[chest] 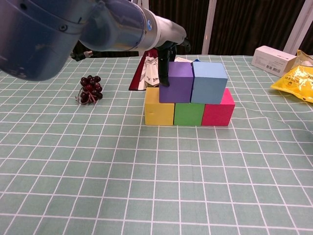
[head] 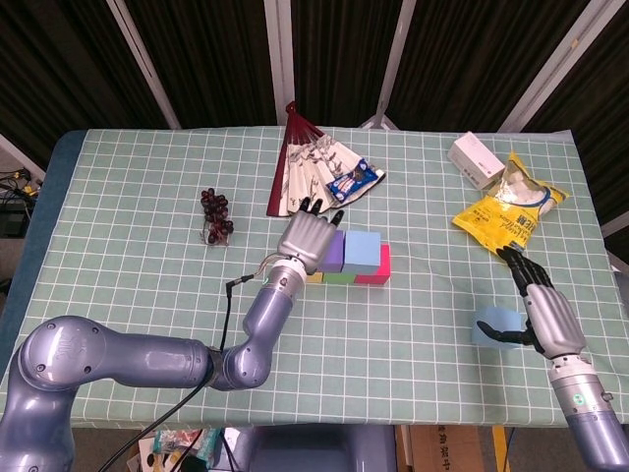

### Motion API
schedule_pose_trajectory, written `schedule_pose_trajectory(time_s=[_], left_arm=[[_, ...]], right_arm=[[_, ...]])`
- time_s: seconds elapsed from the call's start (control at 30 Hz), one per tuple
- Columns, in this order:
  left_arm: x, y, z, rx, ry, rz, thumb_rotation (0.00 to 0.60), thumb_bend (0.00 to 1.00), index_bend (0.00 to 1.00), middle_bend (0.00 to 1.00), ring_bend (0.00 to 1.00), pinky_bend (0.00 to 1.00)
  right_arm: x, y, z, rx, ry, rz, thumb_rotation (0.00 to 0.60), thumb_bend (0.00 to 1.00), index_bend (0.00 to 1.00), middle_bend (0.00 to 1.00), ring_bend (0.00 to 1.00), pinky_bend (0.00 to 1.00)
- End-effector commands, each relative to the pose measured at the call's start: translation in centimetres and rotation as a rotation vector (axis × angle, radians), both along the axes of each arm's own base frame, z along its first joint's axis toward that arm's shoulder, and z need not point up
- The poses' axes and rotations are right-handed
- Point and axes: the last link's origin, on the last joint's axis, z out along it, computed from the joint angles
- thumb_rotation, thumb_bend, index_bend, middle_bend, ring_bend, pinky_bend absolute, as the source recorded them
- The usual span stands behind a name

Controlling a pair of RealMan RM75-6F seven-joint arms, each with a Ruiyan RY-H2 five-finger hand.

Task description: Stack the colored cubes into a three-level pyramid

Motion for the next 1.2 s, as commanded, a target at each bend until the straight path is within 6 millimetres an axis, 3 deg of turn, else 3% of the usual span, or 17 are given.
schedule_pose_trajectory(time_s=[0.03, 0.27, 0.6, 1.0, 1.2], left_arm=[[0.0, 0.0, 0.0, -0.001, 0.002, 0.002, 0.600, 0.34, 0.00, 0.33, 0.01, 0.00], [-0.3, 0.0, 0.0, -0.002, 0.010, 0.010, 0.600, 0.28, 0.00, 0.28, 0.01, 0.00], [-0.4, 0.0, 0.5, 0.006, 0.011, 0.021, 0.600, 0.18, 0.00, 0.03, 0.00, 0.00], [-1.2, -0.4, 1.9, 0.016, -0.028, 0.036, 0.600, 0.16, 0.00, 0.03, 0.00, 0.00], [-3.0, -1.3, 3.4, 0.013, -0.059, 0.058, 0.600, 0.17, 0.00, 0.04, 0.00, 0.00]], right_arm=[[0.0, 0.0, 0.0, 0.000, 0.000, 0.001, 0.600, 0.20, 0.00, 0.00, 0.00, 0.00], [0.0, 0.0, 0.0, -0.001, 0.000, 0.001, 0.600, 0.20, 0.00, 0.00, 0.00, 0.00], [0.1, 0.0, 0.0, 0.000, -0.003, 0.002, 0.600, 0.20, 0.00, 0.00, 0.00, 0.00], [0.2, 0.1, 0.1, 0.000, -0.009, 0.003, 0.600, 0.20, 0.00, 0.00, 0.00, 0.00], [0.3, 0.2, 0.0, 0.006, -0.006, 0.007, 0.600, 0.20, 0.00, 0.00, 0.00, 0.00]])
